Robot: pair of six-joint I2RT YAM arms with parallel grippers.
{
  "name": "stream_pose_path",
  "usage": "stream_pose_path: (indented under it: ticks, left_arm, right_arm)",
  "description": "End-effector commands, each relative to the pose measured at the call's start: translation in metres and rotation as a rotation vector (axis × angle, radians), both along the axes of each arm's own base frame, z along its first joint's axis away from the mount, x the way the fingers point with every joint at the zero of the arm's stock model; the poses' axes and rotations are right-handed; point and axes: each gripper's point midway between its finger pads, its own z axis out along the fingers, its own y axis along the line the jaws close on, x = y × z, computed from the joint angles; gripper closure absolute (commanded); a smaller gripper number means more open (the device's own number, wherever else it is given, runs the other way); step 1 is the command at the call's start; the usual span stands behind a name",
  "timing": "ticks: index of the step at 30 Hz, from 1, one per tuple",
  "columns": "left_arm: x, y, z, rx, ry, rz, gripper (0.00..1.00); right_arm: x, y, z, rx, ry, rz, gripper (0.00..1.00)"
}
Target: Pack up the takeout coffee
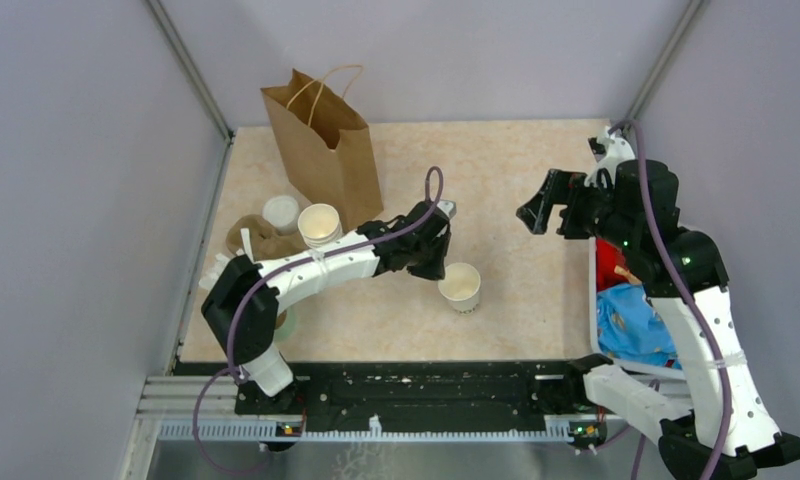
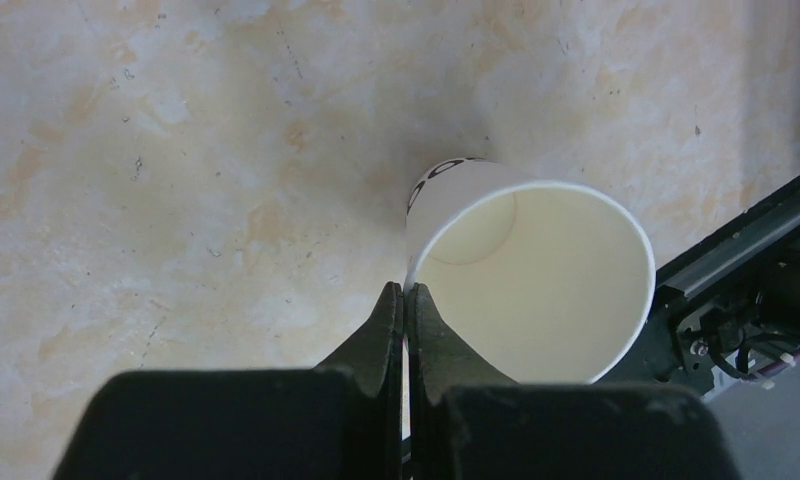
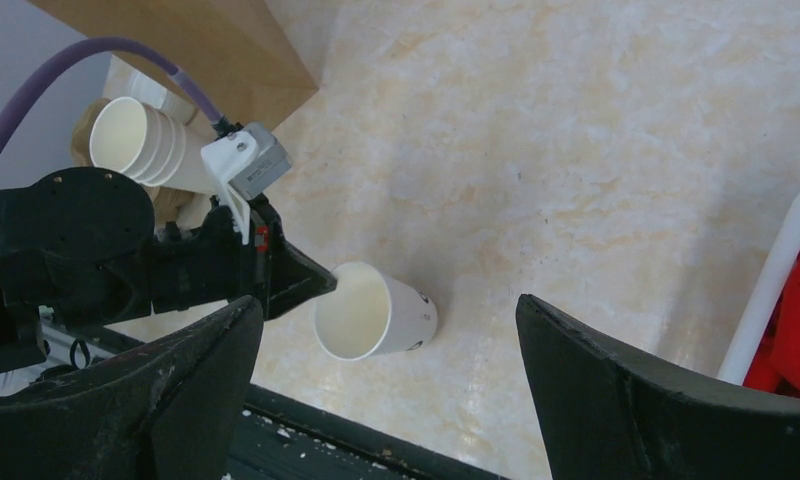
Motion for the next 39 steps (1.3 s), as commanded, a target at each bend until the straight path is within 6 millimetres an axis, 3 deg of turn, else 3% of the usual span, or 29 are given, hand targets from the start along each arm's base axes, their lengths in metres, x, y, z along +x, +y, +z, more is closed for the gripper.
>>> stream_pose_path:
  ticks: [1, 5, 7, 8, 11, 12, 14, 18, 22, 25, 28, 31, 36, 39]
  left_arm:
    - [0.013, -0.016, 0.002, -0.016, -0.066, 0.003, 1.0]
    - [0.013, -0.013, 0.013, 0.002, -0.088, 0.024, 1.0]
    - [0.017, -0.008, 0.025, 0.0, -0.133, 0.026, 0.83]
    - [0.018, -0.007, 0.03, -0.004, -0.145, 0.027, 0.8]
    - [0.018, -0.008, 0.044, -0.033, -0.17, 0.021, 0.84]
    - [0.019, -0.01, 0.044, -0.038, -0.168, 0.019, 0.75]
    - [0.018, -0.01, 0.044, -0.027, -0.15, 0.019, 0.45]
    - [0.019, -0.006, 0.063, -0.036, -0.171, 0.041, 0.3]
    - [0.033, 0.024, 0.103, -0.024, -0.256, 0.141, 0.15]
    - [0.044, 0.062, 0.133, -0.033, -0.308, 0.218, 0.09]
    - [0.069, 0.132, 0.17, -0.045, -0.378, 0.376, 0.07]
    - [0.095, 0.201, 0.191, 0.007, -0.451, 0.513, 0.07]
    - [0.13, 0.292, 0.185, 0.107, -0.419, 0.714, 0.18]
    - [0.15, 0.328, 0.164, 0.123, -0.332, 0.784, 0.24]
  right_arm:
    - [-0.006, -0.001, 0.0, 0.018, -0.004, -0.016, 0.03]
    - [-0.007, -0.001, -0.001, 0.014, 0.0, -0.012, 0.03]
    - [-0.007, -0.001, -0.003, 0.014, 0.002, -0.012, 0.03]
    - [-0.006, 0.0, -0.005, 0.015, 0.006, -0.008, 0.03]
    - [-0.004, 0.005, -0.009, 0.024, 0.017, 0.008, 0.03]
    - [-0.003, 0.006, -0.011, 0.026, 0.023, 0.011, 0.03]
    - [-0.001, 0.008, -0.011, 0.03, 0.025, 0.02, 0.03]
    - [0.0, 0.009, -0.01, 0.025, 0.023, 0.028, 0.03]
    - [0.0, 0.007, -0.013, 0.003, 0.026, 0.033, 0.03]
    - [-0.001, 0.006, -0.017, -0.015, 0.032, 0.038, 0.03]
    - [-0.002, 0.005, -0.02, -0.031, 0.038, 0.049, 0.03]
    - [0.0, 0.008, -0.022, -0.039, 0.042, 0.068, 0.03]
    - [0.004, 0.012, -0.025, -0.053, 0.062, 0.098, 0.03]
    - [0.006, 0.014, -0.026, -0.059, 0.069, 0.113, 0.03]
